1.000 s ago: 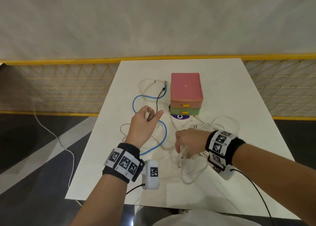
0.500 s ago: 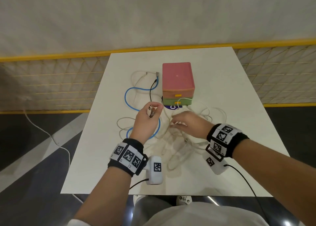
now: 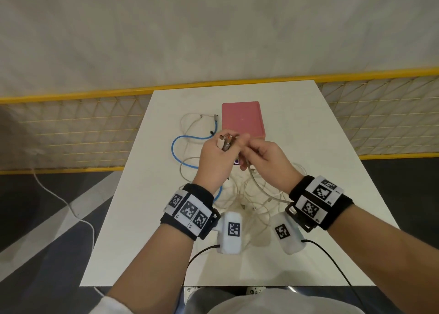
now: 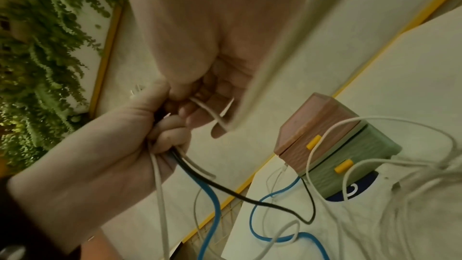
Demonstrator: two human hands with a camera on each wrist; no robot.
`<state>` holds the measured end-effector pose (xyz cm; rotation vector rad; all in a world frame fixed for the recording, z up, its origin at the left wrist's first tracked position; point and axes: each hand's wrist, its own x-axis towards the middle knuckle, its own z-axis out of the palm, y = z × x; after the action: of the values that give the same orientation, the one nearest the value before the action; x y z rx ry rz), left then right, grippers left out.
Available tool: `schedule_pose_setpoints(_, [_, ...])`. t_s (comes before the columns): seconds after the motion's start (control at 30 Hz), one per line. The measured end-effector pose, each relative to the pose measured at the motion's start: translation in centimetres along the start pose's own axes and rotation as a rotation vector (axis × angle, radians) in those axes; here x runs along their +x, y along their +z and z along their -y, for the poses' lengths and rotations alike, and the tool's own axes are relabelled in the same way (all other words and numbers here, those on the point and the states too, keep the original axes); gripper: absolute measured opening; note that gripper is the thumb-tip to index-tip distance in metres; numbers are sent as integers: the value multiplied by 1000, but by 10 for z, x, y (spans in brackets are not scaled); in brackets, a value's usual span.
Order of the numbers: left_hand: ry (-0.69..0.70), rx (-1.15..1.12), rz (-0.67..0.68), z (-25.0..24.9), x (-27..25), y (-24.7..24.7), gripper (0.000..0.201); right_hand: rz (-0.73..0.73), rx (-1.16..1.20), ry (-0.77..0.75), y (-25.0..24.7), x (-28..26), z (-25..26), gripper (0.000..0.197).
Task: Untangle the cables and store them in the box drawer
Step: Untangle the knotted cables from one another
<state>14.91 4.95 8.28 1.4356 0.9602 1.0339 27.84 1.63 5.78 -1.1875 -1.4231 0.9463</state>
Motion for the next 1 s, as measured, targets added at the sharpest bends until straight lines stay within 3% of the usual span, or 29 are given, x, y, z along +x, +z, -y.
schedule_pose_setpoints(0.17, [-1,-38,-223,1,20,-15,30,246,-198,105,-5,-14,-3,21])
schedule_pose_setpoints(0.3, [-31,-309,-281,-9,27,-32,35,379,-294,229,-17,-29,-9,26])
schedule_pose_setpoints(0.4, [-50,-447,-282,-19,31,-52,37,381,-317,243,-30,-41,-13,33])
schedule_pose_setpoints(0.53, [-37,-258,-130,-25,24,-56,32,311,-419,98,-49,-44,-27,31])
schedule_pose_setpoints(0.63, [-59,105,94,-27,10,-34,5,218,-631,90,-52,-36,-24,27])
schedule_pose_setpoints(0.77, [-167,434,422,-10,-6,-7,16,85,-702,14,-44,-21,-4,23])
schedule_pose_setpoints(0.83, [-185,482,486,-1,-8,-1,29,50,-672,-4,-46,-15,1,32])
schedule_pose_setpoints(0.9, [-179,406,333,-5,-2,-3,29,36,-612,6,-53,-14,-1,35])
schedule_pose_setpoints(1.0, [-182,187,-145,-12,19,-24,29,17,-598,74,-74,-18,-17,31])
